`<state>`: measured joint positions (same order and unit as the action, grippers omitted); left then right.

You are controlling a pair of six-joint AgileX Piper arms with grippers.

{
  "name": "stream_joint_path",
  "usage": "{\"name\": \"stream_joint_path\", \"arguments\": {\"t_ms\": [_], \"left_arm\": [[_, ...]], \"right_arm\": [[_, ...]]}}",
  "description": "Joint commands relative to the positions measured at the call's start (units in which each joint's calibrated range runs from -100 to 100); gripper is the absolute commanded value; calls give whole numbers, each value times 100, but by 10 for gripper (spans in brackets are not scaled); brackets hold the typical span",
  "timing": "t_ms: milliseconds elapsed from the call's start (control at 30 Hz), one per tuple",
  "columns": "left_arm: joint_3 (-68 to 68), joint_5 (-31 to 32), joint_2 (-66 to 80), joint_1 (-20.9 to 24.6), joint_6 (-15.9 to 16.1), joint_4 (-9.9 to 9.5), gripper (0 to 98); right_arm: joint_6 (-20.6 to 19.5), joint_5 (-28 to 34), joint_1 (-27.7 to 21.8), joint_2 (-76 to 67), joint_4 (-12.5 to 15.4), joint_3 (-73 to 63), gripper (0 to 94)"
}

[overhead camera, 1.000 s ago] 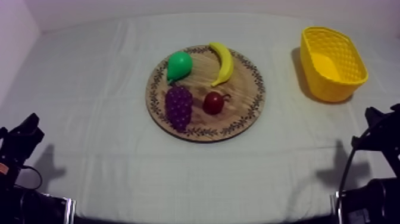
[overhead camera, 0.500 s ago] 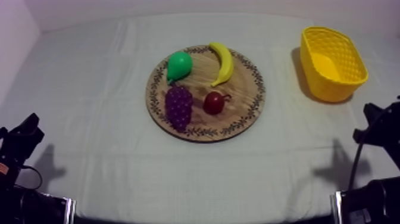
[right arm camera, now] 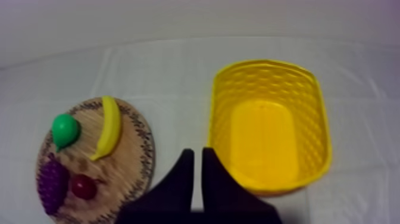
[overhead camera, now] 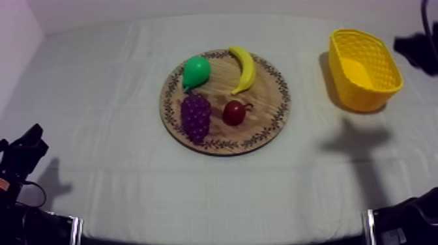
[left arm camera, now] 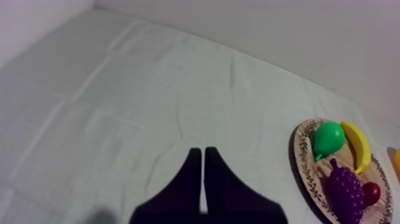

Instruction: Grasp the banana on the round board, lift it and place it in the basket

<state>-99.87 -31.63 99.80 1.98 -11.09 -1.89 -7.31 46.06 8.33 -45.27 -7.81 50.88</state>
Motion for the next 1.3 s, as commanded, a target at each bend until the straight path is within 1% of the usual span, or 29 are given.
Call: {"name": "stream_joint_path", "arguments": {"t_ms": [0,67,167,333,600,767,933,1133,1167,1233,1267], "left_arm": [[-2,-5,3,1,0,1,1],[-2,-5,3,1,0,1,1],[-2,-5,3,1,0,1,1],[-2,-5,3,1,1,1,1],[-2,-5,3,1,3,1,1],[-2,-5,3,1,3,1,1],[-2,-5,3,1,-1,1,1],[-2,-5,3,1,0,1,1],[-2,-5,3,1,0,1,1],[-2,-5,3,1,-1,1,1],[-2,-5,3,1,-1,1,1]], "right_arm": [[-377,628,411,1772,-126,-2187,41],[-386,1011,596,2348,-114,-2787,42],[-353,1430,793,3151,29,-3500,45],[-344,1715,982,4157,269,-4169,52],[-402,1711,1013,5291,515,-4763,61],[-407,1624,1027,5818,630,-4886,73],[-386,1450,1079,6083,734,-4758,84],[-358,1273,1249,6140,763,-4502,88],[-342,1249,1279,6143,769,-4460,109],[-310,1224,1331,6145,795,-4373,214],[-280,1210,1348,6144,819,-4329,289]]}}
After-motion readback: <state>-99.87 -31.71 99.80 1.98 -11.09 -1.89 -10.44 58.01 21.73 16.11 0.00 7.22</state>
